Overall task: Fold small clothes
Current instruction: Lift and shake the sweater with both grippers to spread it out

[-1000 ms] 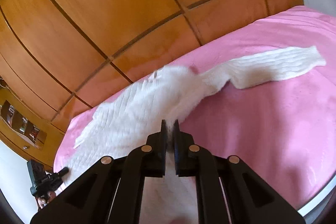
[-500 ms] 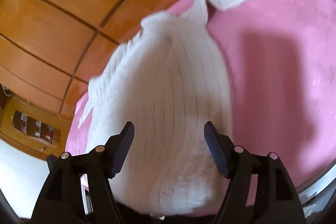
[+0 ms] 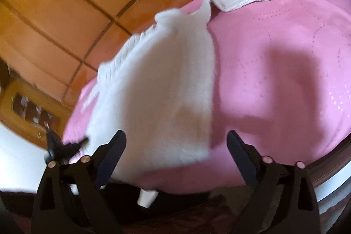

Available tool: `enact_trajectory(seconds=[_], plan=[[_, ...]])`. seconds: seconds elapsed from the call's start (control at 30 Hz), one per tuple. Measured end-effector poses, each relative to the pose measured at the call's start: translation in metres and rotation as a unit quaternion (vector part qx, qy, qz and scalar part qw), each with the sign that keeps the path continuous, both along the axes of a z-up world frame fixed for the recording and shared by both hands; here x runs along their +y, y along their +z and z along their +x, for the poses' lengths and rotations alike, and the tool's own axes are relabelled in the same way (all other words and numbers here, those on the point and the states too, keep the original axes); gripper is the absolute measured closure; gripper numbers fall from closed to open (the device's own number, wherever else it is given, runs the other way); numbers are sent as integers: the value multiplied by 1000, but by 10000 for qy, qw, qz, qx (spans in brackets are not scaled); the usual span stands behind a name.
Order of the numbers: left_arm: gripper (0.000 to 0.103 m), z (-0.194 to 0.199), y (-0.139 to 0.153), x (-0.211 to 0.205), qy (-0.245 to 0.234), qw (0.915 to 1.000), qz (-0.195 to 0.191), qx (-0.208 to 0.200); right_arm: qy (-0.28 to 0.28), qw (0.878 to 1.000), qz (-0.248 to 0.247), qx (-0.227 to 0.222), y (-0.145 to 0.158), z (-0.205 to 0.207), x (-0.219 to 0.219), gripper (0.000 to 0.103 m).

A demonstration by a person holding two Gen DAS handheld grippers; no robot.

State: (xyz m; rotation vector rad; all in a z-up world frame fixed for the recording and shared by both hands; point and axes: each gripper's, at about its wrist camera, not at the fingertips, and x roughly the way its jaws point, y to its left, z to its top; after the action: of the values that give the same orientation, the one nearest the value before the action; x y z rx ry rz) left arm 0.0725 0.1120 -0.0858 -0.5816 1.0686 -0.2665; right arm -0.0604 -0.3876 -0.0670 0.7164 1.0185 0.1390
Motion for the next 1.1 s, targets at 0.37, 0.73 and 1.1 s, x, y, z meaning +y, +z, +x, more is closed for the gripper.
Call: enact_trajectory(seconds=[0.37,0.73,1.1], plan=[[94,6,9,-3,-75,9997,241,39,669,9913,1037,-457,16,57,44,12],[94,2,0,-2,-128,9997,190,107,691,9973,206,151,7,48,49,3],[96,-6,4,-12,-340,9981,508,-126,41,9947,-629,810,-32,17,30,62]])
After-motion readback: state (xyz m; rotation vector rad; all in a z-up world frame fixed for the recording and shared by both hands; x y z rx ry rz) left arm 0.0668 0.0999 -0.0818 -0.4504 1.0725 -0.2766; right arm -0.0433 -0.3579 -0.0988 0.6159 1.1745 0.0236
